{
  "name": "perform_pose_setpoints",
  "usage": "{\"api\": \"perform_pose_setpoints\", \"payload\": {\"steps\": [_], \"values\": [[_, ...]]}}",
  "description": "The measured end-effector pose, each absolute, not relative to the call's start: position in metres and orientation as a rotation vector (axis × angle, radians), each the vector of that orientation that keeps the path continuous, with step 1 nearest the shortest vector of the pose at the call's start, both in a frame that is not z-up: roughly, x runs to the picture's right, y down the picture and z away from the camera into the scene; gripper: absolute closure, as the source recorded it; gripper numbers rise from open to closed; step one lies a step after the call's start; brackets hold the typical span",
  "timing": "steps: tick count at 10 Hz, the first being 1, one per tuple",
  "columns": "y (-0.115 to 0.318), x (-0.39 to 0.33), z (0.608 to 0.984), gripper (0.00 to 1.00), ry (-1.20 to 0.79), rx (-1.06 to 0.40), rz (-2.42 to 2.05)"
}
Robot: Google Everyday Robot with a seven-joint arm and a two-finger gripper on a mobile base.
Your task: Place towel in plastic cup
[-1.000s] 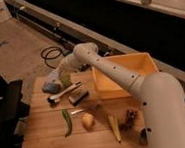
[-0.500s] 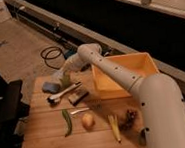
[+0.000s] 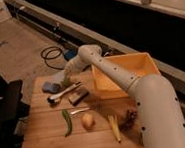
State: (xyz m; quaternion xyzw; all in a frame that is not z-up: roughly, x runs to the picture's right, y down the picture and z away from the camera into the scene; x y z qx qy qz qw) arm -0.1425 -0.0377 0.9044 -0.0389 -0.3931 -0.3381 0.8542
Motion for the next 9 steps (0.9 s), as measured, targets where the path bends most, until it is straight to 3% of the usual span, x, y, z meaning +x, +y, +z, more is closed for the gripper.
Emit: {"api": "perform_pose_setpoints", "payload": {"steps": [2,9], "values": [[-0.035,-0.144,0.893,0.35,-0.833,-0.087,-0.731],[-0.041,-0.147,0.878,0.35,-0.843,-0.088,-0.772]]}}
